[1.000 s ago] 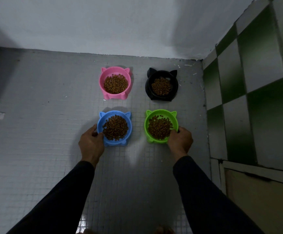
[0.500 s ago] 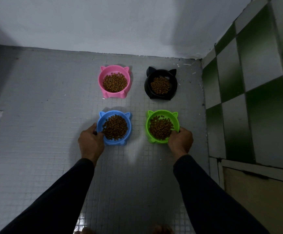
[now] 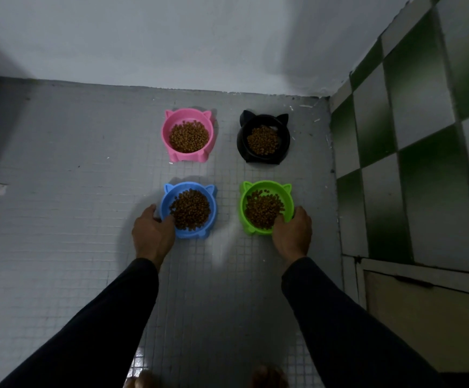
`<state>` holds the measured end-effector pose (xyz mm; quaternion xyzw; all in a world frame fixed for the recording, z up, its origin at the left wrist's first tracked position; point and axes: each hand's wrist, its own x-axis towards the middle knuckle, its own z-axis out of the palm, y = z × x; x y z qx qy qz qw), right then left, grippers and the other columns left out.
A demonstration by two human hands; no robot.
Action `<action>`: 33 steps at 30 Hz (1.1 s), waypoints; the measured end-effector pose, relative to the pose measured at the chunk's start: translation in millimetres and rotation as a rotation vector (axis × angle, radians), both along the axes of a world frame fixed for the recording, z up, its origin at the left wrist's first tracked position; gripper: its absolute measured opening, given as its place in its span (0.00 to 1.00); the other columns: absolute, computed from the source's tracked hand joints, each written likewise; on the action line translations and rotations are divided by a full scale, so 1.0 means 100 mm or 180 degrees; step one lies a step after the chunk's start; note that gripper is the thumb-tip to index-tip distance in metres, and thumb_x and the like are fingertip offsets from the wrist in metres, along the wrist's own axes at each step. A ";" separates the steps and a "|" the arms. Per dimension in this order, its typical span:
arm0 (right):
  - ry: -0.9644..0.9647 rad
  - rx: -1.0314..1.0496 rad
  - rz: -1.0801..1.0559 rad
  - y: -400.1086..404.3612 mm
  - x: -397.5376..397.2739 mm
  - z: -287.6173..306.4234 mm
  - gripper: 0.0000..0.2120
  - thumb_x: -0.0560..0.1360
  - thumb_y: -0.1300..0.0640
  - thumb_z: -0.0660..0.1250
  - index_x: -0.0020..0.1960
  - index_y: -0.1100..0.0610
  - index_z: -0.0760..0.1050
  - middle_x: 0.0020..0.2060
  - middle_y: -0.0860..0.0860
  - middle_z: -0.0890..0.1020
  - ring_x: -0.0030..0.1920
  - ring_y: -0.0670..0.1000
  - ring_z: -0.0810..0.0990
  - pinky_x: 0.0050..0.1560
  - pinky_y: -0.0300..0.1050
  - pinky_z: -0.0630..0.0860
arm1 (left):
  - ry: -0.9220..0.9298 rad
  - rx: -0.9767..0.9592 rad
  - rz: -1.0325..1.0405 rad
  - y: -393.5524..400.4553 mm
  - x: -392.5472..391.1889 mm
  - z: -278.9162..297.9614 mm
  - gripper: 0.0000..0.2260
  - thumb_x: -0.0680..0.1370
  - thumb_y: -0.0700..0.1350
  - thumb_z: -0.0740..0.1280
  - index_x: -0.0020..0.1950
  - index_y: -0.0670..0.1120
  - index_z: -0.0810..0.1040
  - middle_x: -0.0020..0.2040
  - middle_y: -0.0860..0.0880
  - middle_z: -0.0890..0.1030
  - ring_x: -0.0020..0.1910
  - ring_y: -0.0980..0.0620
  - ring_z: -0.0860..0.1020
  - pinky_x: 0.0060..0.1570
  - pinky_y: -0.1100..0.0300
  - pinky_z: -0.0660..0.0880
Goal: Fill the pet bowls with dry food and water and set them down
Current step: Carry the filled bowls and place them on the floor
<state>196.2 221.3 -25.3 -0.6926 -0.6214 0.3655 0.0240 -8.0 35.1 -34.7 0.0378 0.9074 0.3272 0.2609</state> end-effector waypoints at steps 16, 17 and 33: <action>-0.0886 -0.0480 0.2136 -0.33 0.23 1.16 0.29 0.79 0.50 0.64 0.76 0.57 0.62 0.73 0.59 0.67 0.70 0.61 0.67 0.68 0.56 0.68 | -0.0481 -0.2204 -0.2154 -0.20 0.11 1.31 0.28 0.81 0.62 0.63 0.75 0.47 0.69 0.73 0.41 0.71 0.71 0.38 0.69 0.67 0.41 0.69; -0.0871 -0.0553 0.2257 -0.33 0.23 1.29 0.27 0.78 0.49 0.65 0.74 0.56 0.65 0.71 0.58 0.69 0.69 0.61 0.69 0.67 0.54 0.70 | -0.0485 -0.2227 -0.2202 -0.20 0.12 1.45 0.28 0.81 0.62 0.63 0.75 0.48 0.70 0.73 0.42 0.72 0.71 0.38 0.70 0.67 0.41 0.69; -0.0907 -0.0999 0.2846 -0.39 0.21 4.32 0.22 0.77 0.44 0.66 0.68 0.52 0.73 0.66 0.54 0.77 0.65 0.59 0.76 0.66 0.54 0.73 | -0.0135 -0.2075 -0.2801 -0.12 0.32 4.44 0.24 0.81 0.60 0.64 0.72 0.48 0.73 0.68 0.45 0.78 0.66 0.44 0.76 0.64 0.44 0.74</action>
